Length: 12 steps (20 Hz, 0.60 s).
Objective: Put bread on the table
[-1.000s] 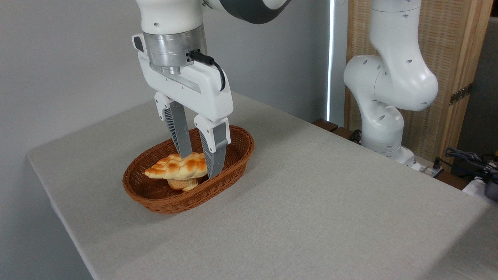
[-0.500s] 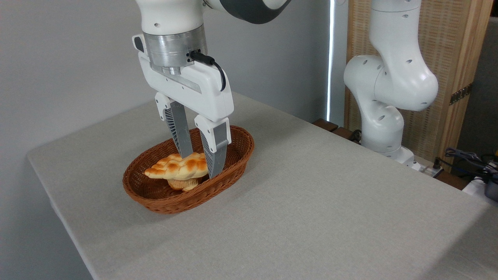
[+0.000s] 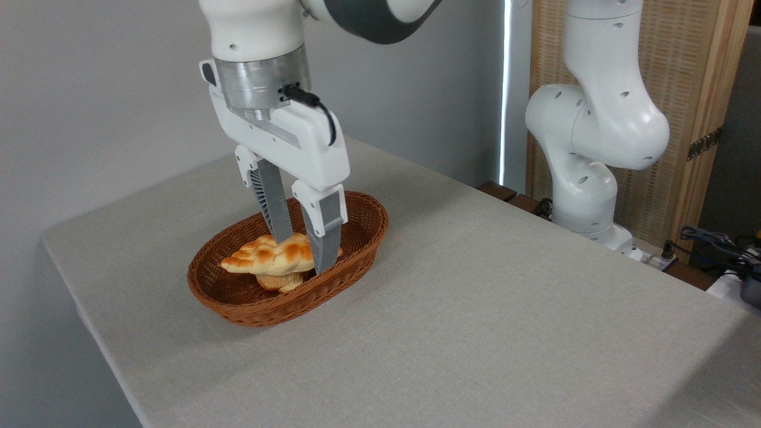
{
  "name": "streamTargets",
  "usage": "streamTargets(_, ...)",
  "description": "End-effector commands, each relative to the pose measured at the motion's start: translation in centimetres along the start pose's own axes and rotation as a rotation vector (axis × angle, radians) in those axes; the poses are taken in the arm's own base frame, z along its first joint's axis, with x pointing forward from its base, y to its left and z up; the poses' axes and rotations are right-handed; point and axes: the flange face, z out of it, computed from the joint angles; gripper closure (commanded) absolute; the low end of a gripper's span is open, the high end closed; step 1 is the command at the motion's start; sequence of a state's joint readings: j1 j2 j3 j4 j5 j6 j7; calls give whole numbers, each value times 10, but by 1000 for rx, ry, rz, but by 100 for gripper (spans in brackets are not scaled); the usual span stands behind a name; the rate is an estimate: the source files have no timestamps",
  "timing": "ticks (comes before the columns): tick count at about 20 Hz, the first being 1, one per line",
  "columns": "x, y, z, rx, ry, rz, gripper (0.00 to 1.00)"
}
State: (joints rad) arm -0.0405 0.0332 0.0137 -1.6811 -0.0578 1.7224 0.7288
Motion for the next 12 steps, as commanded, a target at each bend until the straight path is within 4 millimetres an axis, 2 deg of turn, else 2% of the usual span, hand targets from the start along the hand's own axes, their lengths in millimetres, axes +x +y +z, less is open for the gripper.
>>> streamTargets(1, 11, 12, 7, -23, -15, 42, 0)
streamTargets(3, 17, 19, 13, -30, -22, 64, 0)
streamTargets(5, 32, 38, 26, -46, -34, 127, 0)
streamTargets(7, 38, 52, 44, -69, -50, 215, 0)
streamTargets(12, 52, 83, 58, -95, -71, 307, 0)
